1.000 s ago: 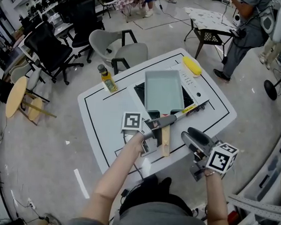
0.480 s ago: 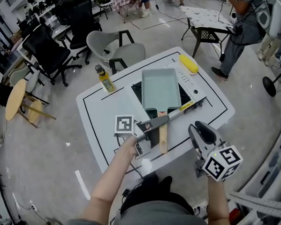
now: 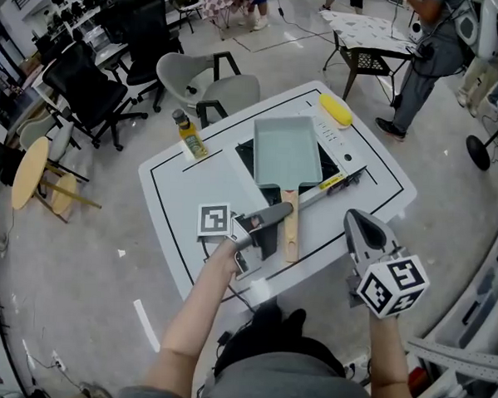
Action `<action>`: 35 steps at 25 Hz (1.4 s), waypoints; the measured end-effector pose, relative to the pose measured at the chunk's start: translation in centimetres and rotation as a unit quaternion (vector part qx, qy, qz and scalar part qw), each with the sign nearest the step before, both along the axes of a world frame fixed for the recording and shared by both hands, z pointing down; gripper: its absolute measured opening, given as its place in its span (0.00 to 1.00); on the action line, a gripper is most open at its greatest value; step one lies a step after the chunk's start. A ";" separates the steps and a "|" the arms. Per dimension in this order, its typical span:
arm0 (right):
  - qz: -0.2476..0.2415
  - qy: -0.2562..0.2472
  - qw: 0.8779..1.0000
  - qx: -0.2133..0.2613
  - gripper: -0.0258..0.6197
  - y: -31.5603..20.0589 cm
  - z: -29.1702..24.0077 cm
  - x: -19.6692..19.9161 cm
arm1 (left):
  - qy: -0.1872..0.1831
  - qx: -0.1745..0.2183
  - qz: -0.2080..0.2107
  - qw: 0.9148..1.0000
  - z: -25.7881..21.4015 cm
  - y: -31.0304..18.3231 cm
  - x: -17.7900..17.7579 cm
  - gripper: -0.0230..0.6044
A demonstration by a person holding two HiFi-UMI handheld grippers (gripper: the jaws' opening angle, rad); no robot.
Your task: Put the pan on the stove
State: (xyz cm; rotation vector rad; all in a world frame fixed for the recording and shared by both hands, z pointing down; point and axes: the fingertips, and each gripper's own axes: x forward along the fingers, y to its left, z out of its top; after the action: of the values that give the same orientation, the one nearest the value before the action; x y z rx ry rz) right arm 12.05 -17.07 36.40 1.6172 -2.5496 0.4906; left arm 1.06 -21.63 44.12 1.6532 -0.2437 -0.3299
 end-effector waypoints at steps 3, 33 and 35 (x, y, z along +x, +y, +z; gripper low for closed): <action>0.004 -0.006 1.000 0.000 0.04 0.3 0.0 0.2 | 0.005 -0.002 -0.013 1.000 -0.3 0.2 -1.1 0.36; 0.027 0.010 1.000 0.009 0.04 2.1 2.1 0.1 | -0.464 0.354 -0.183 0.791 -2.9 2.1 -9.7 0.05; 0.026 0.015 0.999 0.010 0.04 2.3 2.1 0.0 | -0.466 0.355 -0.185 0.789 -3.1 2.3 -9.8 0.05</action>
State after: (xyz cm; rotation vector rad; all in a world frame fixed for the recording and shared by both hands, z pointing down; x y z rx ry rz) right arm 12.07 -14.81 38.50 1.6885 -2.5036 0.4429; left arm -8.71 -19.34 40.99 2.4207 -1.3406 0.1832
